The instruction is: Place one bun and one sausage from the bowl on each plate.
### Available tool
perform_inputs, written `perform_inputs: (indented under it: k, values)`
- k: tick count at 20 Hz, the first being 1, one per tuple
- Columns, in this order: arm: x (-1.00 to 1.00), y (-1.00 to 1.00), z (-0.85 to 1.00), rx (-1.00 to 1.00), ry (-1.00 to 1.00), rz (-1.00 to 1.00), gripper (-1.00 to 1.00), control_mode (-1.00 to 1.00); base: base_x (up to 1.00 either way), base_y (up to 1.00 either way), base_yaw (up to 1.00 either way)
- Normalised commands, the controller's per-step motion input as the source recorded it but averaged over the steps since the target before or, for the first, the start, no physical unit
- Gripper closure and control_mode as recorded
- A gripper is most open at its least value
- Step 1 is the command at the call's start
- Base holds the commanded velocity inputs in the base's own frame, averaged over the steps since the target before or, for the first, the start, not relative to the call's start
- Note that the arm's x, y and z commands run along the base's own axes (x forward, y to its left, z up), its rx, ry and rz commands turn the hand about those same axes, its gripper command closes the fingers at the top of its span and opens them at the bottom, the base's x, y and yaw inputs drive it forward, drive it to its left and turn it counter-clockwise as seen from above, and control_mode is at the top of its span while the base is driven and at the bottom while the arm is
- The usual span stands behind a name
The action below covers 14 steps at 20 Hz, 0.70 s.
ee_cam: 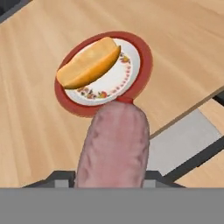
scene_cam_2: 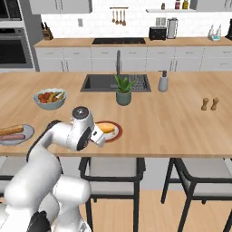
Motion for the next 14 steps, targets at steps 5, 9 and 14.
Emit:
perform_inputs:
  k: [5,9,14]
  values:
    - [0.99,-0.16,0.0,0.05,0.26,-0.45,1.0,-1.0,0.0,0.0,0.0]
    - [0.38,-0.22,-0.1,0.05,0.18,-0.32,1.0,-1.0,0.0,0.0,0.0]
    - [0.08,-0.46,-0.58,0.09,0.0,-0.25,1.0,-1.0,0.0,0.0,0.0]
